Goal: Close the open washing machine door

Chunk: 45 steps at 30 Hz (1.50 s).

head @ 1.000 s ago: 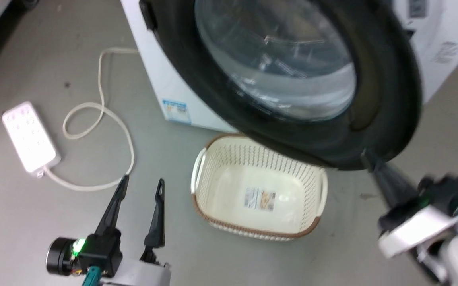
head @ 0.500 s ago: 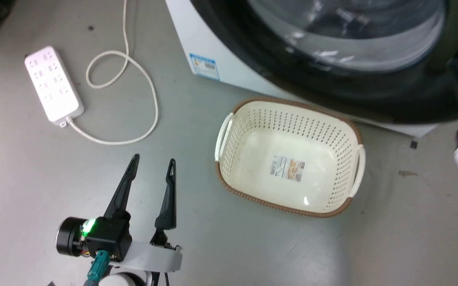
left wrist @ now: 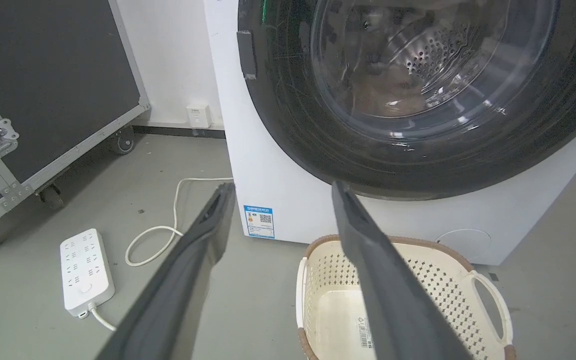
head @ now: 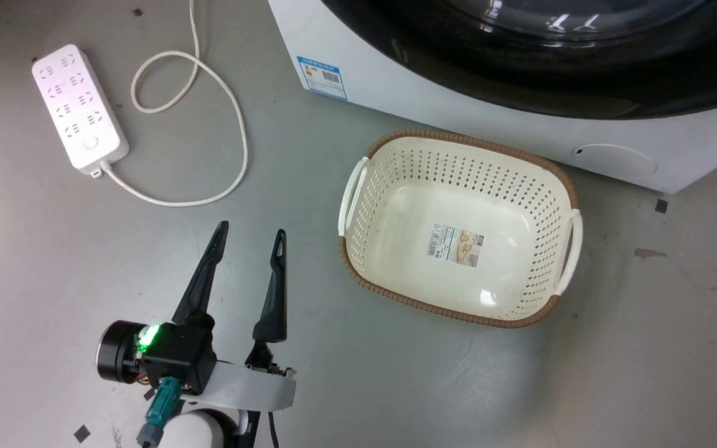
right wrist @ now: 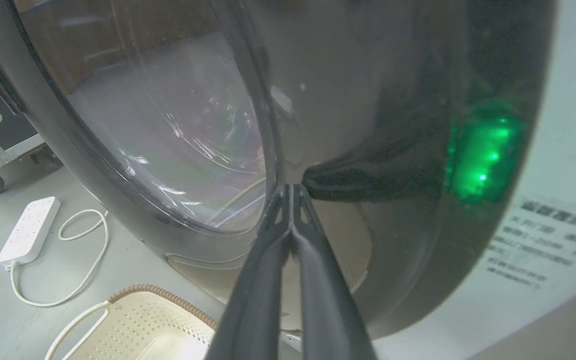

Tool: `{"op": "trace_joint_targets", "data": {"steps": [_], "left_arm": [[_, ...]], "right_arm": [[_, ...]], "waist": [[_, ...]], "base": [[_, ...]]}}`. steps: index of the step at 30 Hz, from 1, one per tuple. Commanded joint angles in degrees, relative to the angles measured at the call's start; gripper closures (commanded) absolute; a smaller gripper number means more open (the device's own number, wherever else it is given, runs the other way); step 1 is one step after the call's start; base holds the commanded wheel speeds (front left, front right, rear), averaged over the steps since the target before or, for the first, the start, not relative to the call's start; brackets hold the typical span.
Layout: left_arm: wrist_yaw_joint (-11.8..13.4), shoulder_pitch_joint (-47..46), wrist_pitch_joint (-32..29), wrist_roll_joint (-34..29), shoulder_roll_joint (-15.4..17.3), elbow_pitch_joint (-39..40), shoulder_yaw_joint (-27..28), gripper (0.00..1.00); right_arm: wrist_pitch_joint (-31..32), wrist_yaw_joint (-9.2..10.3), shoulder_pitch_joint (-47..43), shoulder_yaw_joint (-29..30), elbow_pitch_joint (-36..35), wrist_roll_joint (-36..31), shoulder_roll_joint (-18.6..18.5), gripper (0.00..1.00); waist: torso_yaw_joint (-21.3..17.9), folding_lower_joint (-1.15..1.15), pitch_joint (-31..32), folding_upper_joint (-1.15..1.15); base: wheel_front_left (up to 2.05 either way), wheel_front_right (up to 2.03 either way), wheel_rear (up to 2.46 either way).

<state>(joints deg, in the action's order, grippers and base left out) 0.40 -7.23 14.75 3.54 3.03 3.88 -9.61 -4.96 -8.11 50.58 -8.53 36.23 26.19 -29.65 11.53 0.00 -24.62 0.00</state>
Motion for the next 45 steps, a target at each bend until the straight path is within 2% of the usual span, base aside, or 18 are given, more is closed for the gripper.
{"op": "trace_joint_targets", "data": {"steps": [1,6,7,8,14,18,19,22,23,27,33,38,39,45], "left_arm": [[0.18,-0.81,0.25,-0.17,-0.06,-0.14,0.02,0.00],[0.05,-0.61,0.25,-0.18,-0.08,-0.65,0.68,0.00],[-0.04,-0.40,0.25,-0.16,-0.08,-0.86,0.94,0.00],[-0.16,-0.09,0.25,-0.10,-0.08,-1.07,1.24,0.00],[-1.05,2.16,0.25,0.63,-0.04,-2.37,3.40,0.00],[-1.93,3.88,0.25,1.23,-0.05,-3.82,4.50,0.00],[-2.62,5.11,0.25,1.56,0.00,-5.12,5.21,0.00],[-3.19,6.27,0.25,1.86,0.00,-6.26,5.71,0.00],[-3.57,7.33,0.25,1.88,0.00,-7.08,5.94,0.00],[-3.96,8.64,0.25,1.79,0.00,-8.46,5.99,0.00],[-3.87,9.51,0.25,1.84,-0.03,-10.63,6.36,0.00],[-4.39,9.28,0.25,2.43,-0.05,-11.63,6.15,0.00],[-4.15,8.89,-0.01,2.29,-0.04,-11.63,6.15,1.00],[-4.03,8.85,-0.37,2.16,-0.06,-11.49,6.28,1.00]], "right_arm": [[-0.92,0.62,1.87,0.94,1.31,-0.37,-0.59,1.00],[-3.32,0.62,0.61,-0.80,3.00,0.19,1.04,1.00],[-4.04,0.62,-0.06,-1.34,2.90,0.54,1.36,0.53],[-4.67,0.62,-0.97,-1.92,2.75,0.98,1.73,0.00],[-8.28,0.62,-9.53,-5.25,-1.65,1.81,3.17,0.00],[-9.54,0.62,-17.71,-3.63,-7.51,1.19,4.75,0.00],[-9.87,0.62,-24.46,-0.66,-12.71,-0.73,7.04,0.00],[-9.97,0.62,-31.29,2.92,-17.67,-3.58,10.39,0.00],[-10.01,0.62,-37.86,6.82,-22.69,-6.79,14.34,0.00],[-10.02,0.62,-45.09,9.30,-27.95,-11.49,19.36,0.00],[-9.85,0.62,-51.86,9.66,-29.50,-16.55,24.42,0.00],[-9.10,0.62,-52.48,10.07,-28.28,-17.64,25.53,0.00],[-9.16,0.58,-51.56,10.04,-28.34,-17.35,25.24,1.00],[-8.90,0.58,-51.49,10.02,-28.48,-17.55,25.25,1.00]], "waist": [[-0.37,0.00,0.52,0.00],[-1.64,0.00,3.35,0.00],[-1.99,0.00,4.31,0.00],[-2.40,0.00,5.36,0.00],[-5.23,0.00,12.15,0.00],[-7.14,0.00,16.37,0.00],[-8.53,0.00,18.95,0.00],[-9.62,0.00,21.08,0.00],[-10.63,0.00,22.49,0.00],[-11.76,0.00,23.65,0.00],[-12.86,0.00,24.30,0.00],[-13.36,0.00,24.35,0.00],[-13.36,0.00,24.35,0.00],[-13.34,0.00,24.36,0.00]], "base": [[0.00,0.00,0.00],[0.00,0.00,0.00],[0.00,0.00,0.00],[0.00,0.00,0.00],[0.00,0.00,0.00],[0.00,0.00,0.00],[0.00,0.00,0.00],[0.00,0.00,0.00],[0.00,0.00,0.00],[0.00,0.00,0.00],[0.00,0.00,0.00],[0.00,0.00,0.00],[0.00,0.00,0.00],[0.00,0.00,0.00]]}}
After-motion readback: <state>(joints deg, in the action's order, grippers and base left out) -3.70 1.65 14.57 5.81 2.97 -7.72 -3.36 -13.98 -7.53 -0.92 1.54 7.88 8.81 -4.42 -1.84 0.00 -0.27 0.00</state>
